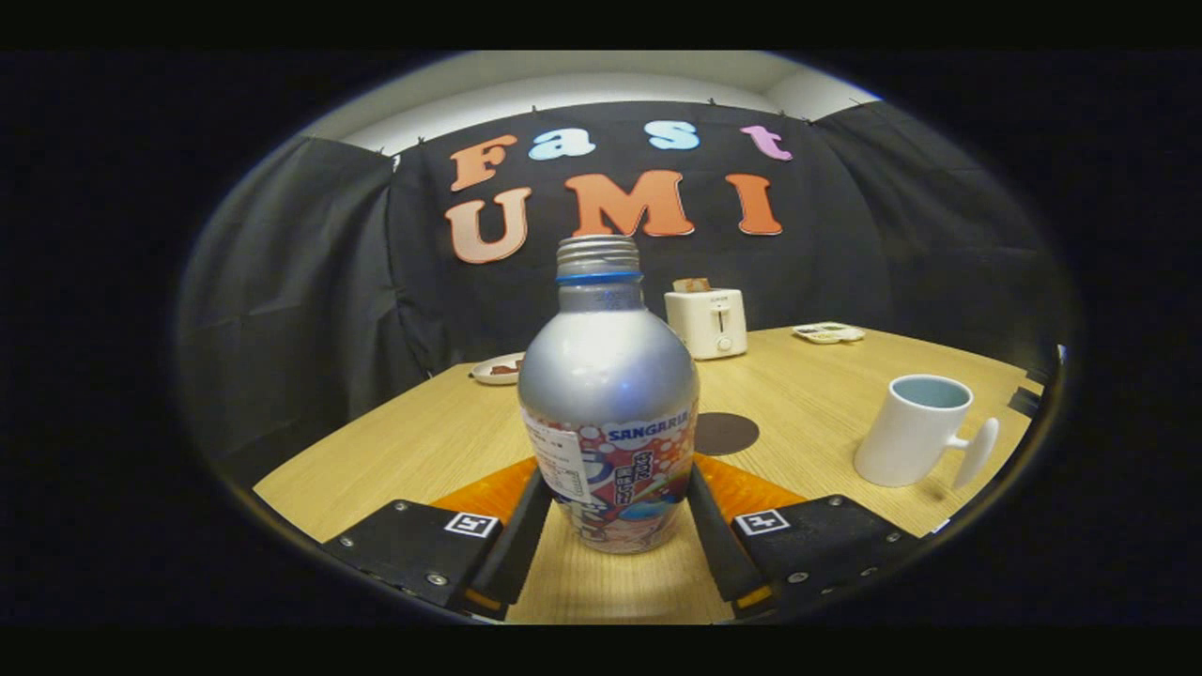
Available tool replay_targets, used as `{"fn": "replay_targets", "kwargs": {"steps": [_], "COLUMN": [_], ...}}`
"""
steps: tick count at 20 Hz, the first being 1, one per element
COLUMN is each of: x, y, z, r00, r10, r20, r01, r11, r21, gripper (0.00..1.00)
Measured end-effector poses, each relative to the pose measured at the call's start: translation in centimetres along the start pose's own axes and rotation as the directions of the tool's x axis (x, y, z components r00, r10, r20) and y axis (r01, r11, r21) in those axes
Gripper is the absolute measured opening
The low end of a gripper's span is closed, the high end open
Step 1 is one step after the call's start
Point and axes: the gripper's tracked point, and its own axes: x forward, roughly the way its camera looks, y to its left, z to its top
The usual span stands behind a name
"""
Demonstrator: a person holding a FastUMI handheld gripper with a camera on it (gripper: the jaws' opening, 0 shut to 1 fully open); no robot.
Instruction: Take the bottle from table, then pour the juice into the cup, finally place the bottle on the coaster
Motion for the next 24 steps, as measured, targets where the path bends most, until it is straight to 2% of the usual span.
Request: {"fn": "replay_targets", "kwargs": {"steps": [2,5,9,12,14,18,24], "x": [-0.3,-0.5,-0.7,-0.5,-0.6,0.2,1.0], "y": [-0.5,-1.0,-1.5,-2.6,-2.9,-4.1,-5.9], "z": [1.3,2.9,4.7,5.1,5.4,4.8,4.4], "r00": [1.0,0.999,0.998,0.998,0.999,0.999,0.999], "r10": [-0.008,-0.001,0.015,-0.026,-0.034,-0.035,-0.051], "r20": [0.022,0.048,0.065,0.049,0.04,0.019,0.007], "r01": [0.007,-0.009,-0.041,-0.004,0.002,0.007,0.016], "r11": [0.998,0.978,0.909,0.849,0.79,0.628,0.435], "r21": [0.055,0.209,0.415,0.528,0.613,0.778,0.9], "gripper": [0.77,0.76,0.77,0.77,0.77,0.76,0.76]}}
